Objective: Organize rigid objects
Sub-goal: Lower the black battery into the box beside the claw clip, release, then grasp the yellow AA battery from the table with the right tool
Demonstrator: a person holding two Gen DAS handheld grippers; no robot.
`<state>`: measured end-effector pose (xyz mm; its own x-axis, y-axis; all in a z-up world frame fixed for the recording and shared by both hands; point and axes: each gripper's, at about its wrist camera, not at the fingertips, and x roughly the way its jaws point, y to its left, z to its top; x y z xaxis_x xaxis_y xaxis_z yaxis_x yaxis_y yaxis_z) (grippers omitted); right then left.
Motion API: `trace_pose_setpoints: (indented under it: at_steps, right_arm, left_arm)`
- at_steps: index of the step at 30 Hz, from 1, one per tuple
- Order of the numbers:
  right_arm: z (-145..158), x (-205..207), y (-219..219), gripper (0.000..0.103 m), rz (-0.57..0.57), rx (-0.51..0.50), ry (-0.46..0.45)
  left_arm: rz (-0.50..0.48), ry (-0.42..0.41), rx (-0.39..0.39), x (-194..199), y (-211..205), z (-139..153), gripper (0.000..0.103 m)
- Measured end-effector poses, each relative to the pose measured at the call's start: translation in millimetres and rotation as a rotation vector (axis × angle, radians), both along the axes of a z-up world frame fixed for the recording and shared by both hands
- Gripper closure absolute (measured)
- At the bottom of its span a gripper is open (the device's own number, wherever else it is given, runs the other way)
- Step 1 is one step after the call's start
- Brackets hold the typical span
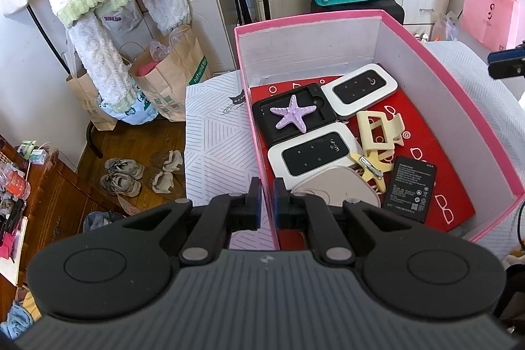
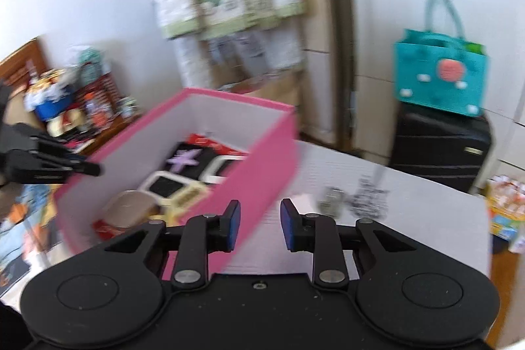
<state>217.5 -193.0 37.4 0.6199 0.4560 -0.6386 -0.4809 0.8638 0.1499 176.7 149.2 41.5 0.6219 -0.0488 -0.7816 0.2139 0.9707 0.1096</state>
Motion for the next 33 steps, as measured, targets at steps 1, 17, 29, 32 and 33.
trace_pose_setpoints:
  at_steps: [1, 17, 29, 32, 33]
  right_arm:
    - [-4.8, -0.1, -5.2, 0.066, -0.012, -0.014, -0.004]
    - [-89.5, 10.3, -11.1, 0.048, 0.118, -0.215, 0.015]
    - [-102.3, 25.5, -19.5, 0.047, 0.138, -0.161, 0.031]
    - [-100.9, 26.0, -17.2, 0.054, 0.136, -0.163, 0.039]
    - [-100.0, 25.6, -16.0, 0.054, 0.129, -0.167, 0.037]
  left_arm:
    - [-0.002, 0.001, 0.002, 0.0, -0.2, -0.2, 0.097]
    - [-0.004, 0.006, 0.002, 0.5, -0.8, 0.2, 0.096]
    - [0.002, 0.012, 0.001, -2.9, 0.4, 0.3, 0.095]
    - [0.003, 0.012, 0.002, -3.0, 0.2, 0.4, 0.095]
    - [0.002, 0.012, 0.002, -2.7, 0.1, 0.4, 0.095]
